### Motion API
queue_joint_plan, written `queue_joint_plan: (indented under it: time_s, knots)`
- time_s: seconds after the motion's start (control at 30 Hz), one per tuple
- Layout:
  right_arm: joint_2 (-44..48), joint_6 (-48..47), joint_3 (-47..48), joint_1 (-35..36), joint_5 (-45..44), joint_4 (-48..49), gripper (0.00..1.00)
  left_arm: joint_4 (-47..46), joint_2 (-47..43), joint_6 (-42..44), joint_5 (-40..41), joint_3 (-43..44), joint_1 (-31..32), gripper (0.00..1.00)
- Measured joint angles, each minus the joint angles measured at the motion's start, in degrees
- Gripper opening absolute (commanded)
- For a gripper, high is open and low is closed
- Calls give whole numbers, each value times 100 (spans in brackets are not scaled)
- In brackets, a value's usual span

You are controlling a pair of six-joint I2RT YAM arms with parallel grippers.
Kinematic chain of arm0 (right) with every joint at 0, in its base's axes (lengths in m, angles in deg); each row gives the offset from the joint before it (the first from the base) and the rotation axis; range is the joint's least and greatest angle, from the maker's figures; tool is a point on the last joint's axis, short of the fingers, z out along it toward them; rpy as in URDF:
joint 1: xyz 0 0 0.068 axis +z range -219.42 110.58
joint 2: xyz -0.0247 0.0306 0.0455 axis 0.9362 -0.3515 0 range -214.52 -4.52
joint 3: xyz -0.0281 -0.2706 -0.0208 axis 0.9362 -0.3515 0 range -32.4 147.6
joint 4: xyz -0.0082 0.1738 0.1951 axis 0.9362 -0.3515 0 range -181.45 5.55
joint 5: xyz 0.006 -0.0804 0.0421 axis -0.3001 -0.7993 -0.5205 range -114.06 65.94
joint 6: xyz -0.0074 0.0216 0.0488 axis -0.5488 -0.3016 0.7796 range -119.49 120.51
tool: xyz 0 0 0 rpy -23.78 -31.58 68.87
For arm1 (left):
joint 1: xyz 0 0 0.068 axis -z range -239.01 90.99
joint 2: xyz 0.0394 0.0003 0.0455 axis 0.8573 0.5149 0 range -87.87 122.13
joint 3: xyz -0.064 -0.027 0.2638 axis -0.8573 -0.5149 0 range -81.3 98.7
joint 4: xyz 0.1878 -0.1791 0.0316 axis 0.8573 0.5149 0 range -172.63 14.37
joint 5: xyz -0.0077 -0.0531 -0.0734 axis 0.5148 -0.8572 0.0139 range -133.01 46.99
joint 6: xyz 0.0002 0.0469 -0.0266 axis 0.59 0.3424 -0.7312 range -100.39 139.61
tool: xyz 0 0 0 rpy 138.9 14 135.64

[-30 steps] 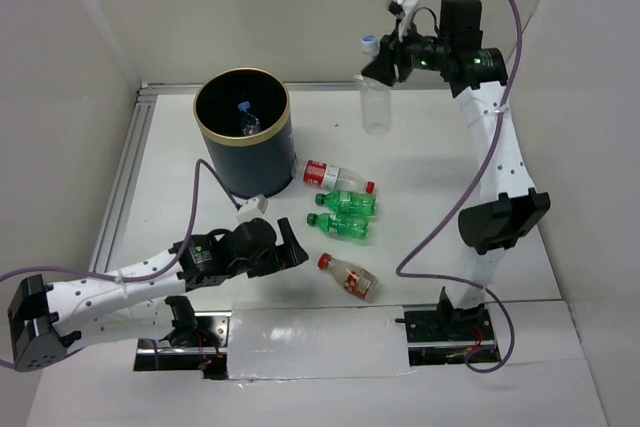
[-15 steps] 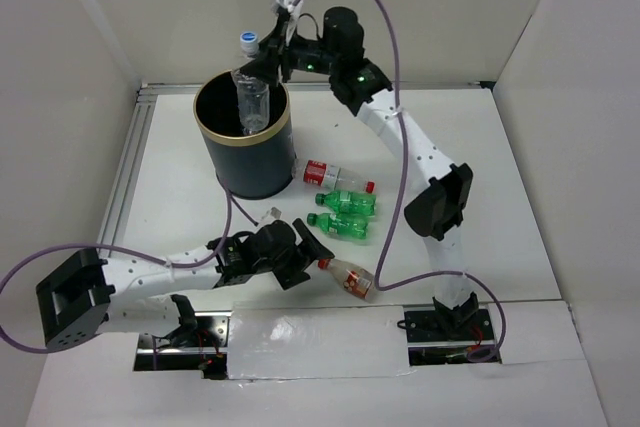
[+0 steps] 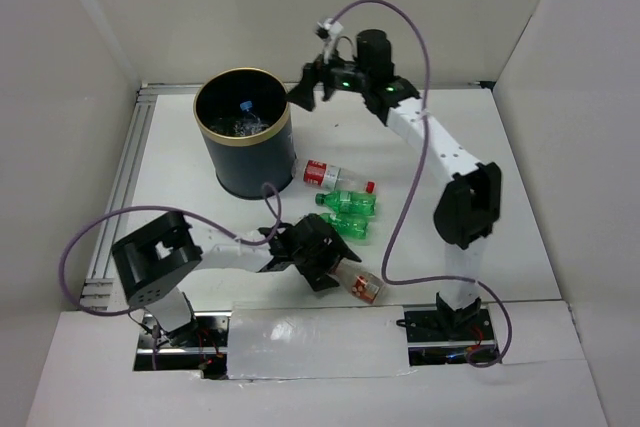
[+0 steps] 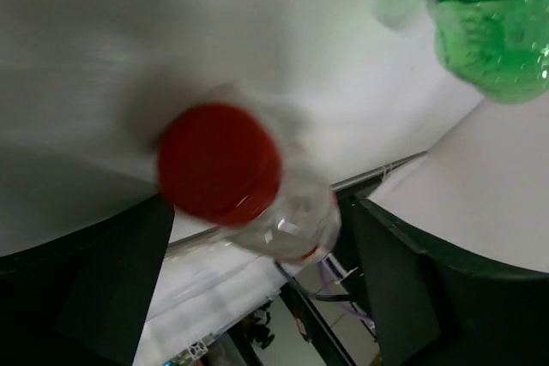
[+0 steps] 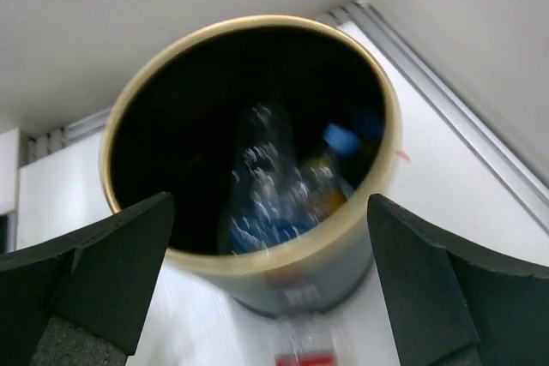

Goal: Put the plastic bottles in the bin

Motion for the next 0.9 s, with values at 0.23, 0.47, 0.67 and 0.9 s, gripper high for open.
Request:
queue_joint_plan:
  time_s: [0.23,0.47,0.67,0.9]
  knots:
    - [2227,-372,-3064,-1532,313,-278,45,-402,909,238,-374,688,-50,1]
    - [3180,-1954,-4325,-2605,962,-1429,68,1189,-184,1574,-42,1169,-57,0]
    - [3410,-4284,-5040,-2846,1281,-2828,75,2682,-1626,3086,975,3036,-507,0]
    - [3814,-5154,-5925,-2081,1147,-2857,81,3021,-2365,4640,2623,4485,-2662,1]
